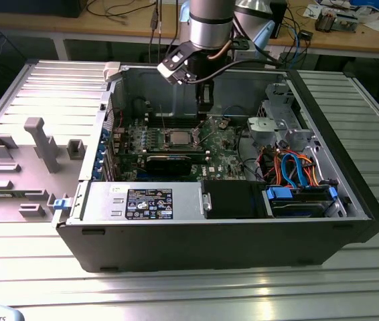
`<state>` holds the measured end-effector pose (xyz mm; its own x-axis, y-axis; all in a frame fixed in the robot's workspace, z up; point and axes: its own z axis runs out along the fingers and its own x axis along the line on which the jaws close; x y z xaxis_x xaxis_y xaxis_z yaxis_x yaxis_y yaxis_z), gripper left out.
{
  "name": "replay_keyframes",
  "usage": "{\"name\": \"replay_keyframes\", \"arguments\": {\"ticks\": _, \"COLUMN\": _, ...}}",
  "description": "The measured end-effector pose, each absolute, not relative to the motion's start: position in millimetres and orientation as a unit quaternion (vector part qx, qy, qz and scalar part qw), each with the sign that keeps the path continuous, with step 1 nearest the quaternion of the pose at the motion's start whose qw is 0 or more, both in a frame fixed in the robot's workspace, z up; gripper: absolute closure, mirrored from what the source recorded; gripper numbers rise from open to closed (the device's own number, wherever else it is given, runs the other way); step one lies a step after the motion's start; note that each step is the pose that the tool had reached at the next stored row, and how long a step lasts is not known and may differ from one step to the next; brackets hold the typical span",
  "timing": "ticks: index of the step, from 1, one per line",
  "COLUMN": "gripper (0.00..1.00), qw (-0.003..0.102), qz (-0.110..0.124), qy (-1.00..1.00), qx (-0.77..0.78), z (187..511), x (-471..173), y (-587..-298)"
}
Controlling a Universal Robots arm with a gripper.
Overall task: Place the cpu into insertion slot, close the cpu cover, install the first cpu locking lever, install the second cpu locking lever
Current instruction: 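Close the cpu cover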
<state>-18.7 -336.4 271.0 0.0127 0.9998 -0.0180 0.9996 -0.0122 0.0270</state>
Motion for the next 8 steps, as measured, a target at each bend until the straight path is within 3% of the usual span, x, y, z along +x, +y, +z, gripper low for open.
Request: {"name": "replay_keyframes", "arguments": {"ticks": 8, "gripper": 0.89, "qw": 0.016, "qz": 0.003, "qy": 0.703, "qx": 0.711, "z": 271.0, "x": -16.8, "y": -336.3}}
